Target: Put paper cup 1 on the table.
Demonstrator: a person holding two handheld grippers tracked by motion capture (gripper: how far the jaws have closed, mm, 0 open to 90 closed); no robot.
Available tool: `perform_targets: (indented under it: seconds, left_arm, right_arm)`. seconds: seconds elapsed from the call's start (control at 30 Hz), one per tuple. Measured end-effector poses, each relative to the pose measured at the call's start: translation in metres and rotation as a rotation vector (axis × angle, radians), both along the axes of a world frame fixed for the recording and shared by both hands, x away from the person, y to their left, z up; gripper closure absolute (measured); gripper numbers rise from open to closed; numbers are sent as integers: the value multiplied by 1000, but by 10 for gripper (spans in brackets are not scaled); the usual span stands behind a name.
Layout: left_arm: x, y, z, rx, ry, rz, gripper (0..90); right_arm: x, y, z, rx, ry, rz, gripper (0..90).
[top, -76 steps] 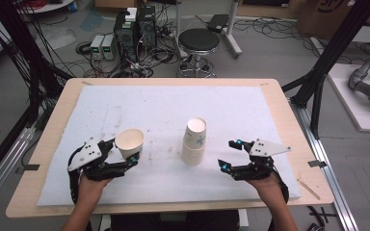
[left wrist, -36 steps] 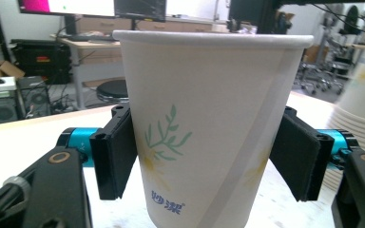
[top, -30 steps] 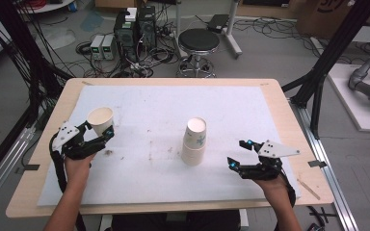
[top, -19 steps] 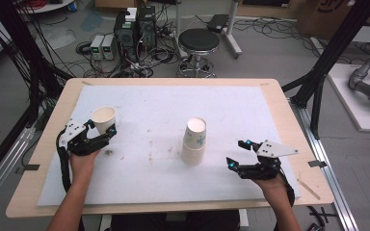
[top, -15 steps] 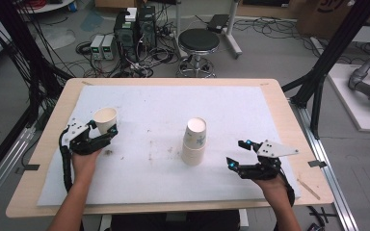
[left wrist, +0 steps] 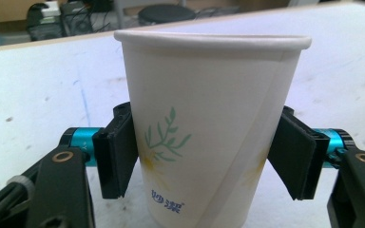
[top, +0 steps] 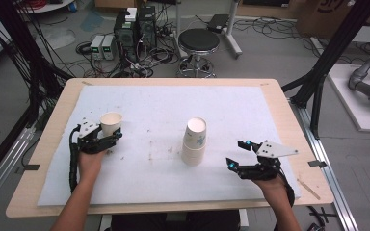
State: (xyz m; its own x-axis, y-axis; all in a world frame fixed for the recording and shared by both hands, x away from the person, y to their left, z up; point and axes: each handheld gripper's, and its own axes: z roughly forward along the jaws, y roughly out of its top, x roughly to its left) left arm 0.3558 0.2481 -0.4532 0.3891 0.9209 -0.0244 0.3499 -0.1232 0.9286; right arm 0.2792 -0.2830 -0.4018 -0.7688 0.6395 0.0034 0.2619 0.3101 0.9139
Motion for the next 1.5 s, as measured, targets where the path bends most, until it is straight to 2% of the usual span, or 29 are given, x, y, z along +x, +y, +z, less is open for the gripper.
perform_targets:
  seconds: [0.17, 0.4, 0.53, 0.73, 0.93, 1.03, 1.17, 1.23, 1.3, 1.5]
  left_arm:
    - [-2, -4, 0, 55, 42, -16, 313]
    - [-5, -1, 0, 40, 56, -15, 311]
    - [-6, -3, 1, 69, 59, -10, 312]
    - [-10, 2, 1, 44, 93, -5, 309]
    - [-13, 2, 2, 55, 114, -2, 298]
    - [-15, 3, 3, 29, 124, 2, 277]
    - [-20, 8, 8, -24, 99, 18, 184]
    - [-23, 9, 11, -38, 78, 22, 182]
    - [-29, 12, 12, -58, 37, 18, 182]
    - [-43, 20, 15, -109, 29, 28, 181]
  right_arm:
    - [-1, 0, 0, -2, 2, -1, 240]
    - [-2, -1, 1, -2, -1, 2, 245]
    - [-2, -1, 2, 0, -4, 2, 246]
    - [-2, -1, 2, -1, -4, 1, 246]
    - [-3, 0, 4, 7, -8, 7, 250]
    - [-3, -1, 4, 6, -9, 8, 250]
    - [-4, -2, 4, 10, 0, 5, 250]
    - [-4, -2, 4, 9, -1, 4, 250]
    - [-4, -2, 4, 9, -4, 4, 250]
    - [-4, -3, 4, 9, 0, 0, 250]
